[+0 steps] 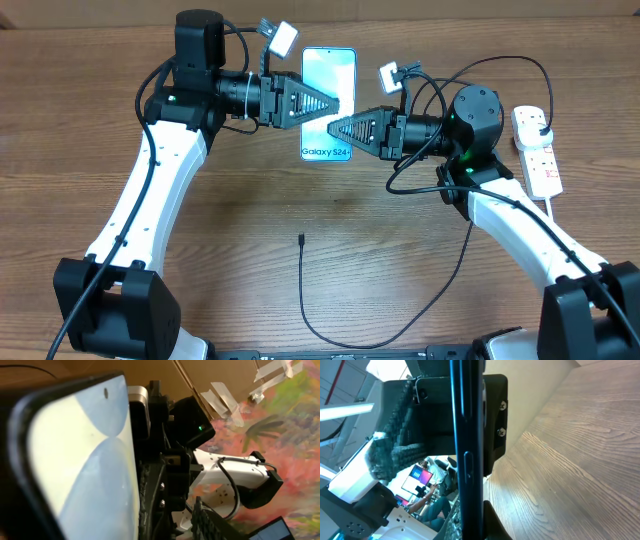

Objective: Plug charger to phone and switch on socket

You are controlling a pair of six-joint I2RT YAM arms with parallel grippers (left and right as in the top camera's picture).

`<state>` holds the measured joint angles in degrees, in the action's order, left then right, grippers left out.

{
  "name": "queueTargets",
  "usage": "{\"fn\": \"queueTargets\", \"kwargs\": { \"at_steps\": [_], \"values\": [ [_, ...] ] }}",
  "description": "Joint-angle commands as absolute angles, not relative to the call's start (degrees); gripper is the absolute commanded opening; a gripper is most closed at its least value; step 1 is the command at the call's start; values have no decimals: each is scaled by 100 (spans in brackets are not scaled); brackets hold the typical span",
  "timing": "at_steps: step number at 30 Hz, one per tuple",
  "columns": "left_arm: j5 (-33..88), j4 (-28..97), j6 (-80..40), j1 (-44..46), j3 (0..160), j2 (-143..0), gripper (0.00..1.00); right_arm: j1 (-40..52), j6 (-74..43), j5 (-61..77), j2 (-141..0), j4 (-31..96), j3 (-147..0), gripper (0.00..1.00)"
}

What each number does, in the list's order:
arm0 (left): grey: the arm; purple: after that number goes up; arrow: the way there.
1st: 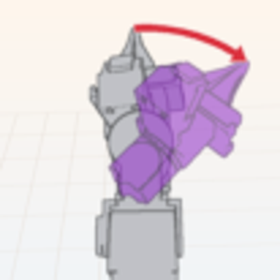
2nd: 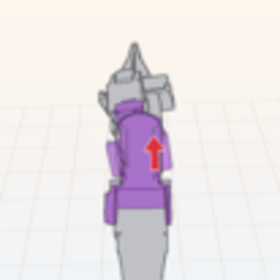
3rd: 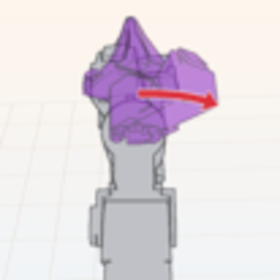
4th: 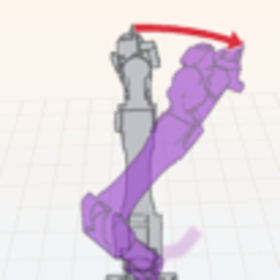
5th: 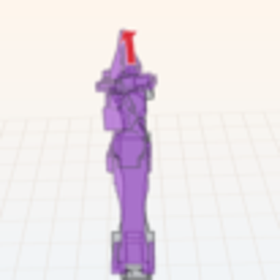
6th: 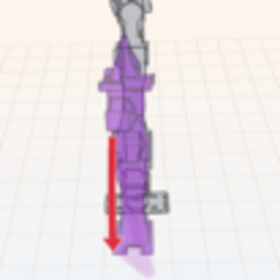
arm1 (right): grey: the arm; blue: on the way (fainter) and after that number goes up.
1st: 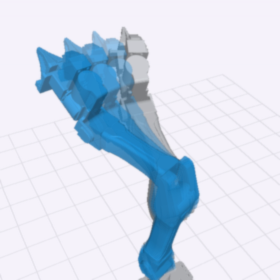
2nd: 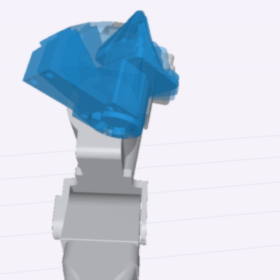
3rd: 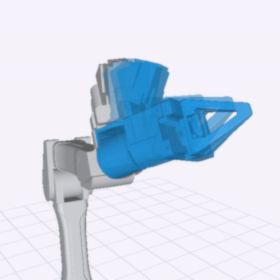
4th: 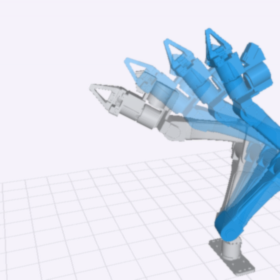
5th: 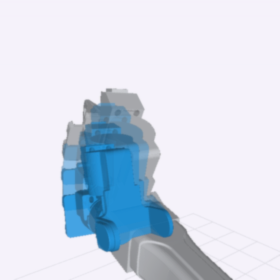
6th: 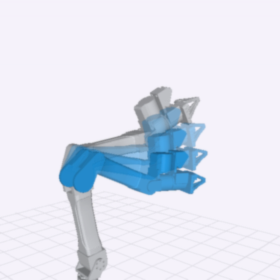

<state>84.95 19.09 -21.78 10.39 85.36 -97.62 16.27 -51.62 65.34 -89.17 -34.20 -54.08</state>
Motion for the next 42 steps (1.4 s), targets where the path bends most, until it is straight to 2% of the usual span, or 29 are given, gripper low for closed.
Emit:
{"fn": "queueTargets", "kwargs": {
  "at_steps": [1, 3, 10, 12, 18, 21, 25, 28, 34, 38, 42],
  "values": [
    [9052, 1852, -2189, 1166, 8654, -9588, 39, 1645, -5205, 6084, -8941, -3229, -5476, 4],
    [9050, 1826, -2189, 1166, 8654, -9588, 34, 1645, -5210, 6086, -8938, -3225, -5476, 4],
    [8943, 1612, -2191, 1164, 8654, -9588, 5, 1645, -5207, 6090, -8938, -2954, -5476, 4],
    [8788, 1616, -2191, 1166, 8654, -9588, 4, 1645, -5207, 6093, -8938, -2886, -5476, 5],
    [7802, 1872, -2082, 1153, 8652, -9590, 4, 1522, -4921, 6462, -8938, -2740, -5476, 22],
    [6687, 2759, -1424, 1155, 8652, -9590, 4, 1284, -4515, 6453, -8938, -2060, -5476, 28],
    [4303, 4425, -801, 1227, 8648, -9620, 4, 998, -3520, 6187, -8938, -556, -5476, 40],
    [3081, 5133, -670, 1332, 8639, -9660, 4, 956, -2779, 5325, -8938, 788, -5476, 47],
    [1640, 5902, -687, 1699, 8637, -9926, 4, 1007, -2200, 3024, -8938, 2860, -5476, 49],
    [1140, 6049, -823, 2001, 8637, -10309, 4, 1007, -2202, 2014, -8941, 3588, -5476, 49],
    [698, 6099, -1072, 2292, 8637, -10836, 4, 1007, -2204, 1586, -8941, 3870, -5476, 65]
  ]
}}
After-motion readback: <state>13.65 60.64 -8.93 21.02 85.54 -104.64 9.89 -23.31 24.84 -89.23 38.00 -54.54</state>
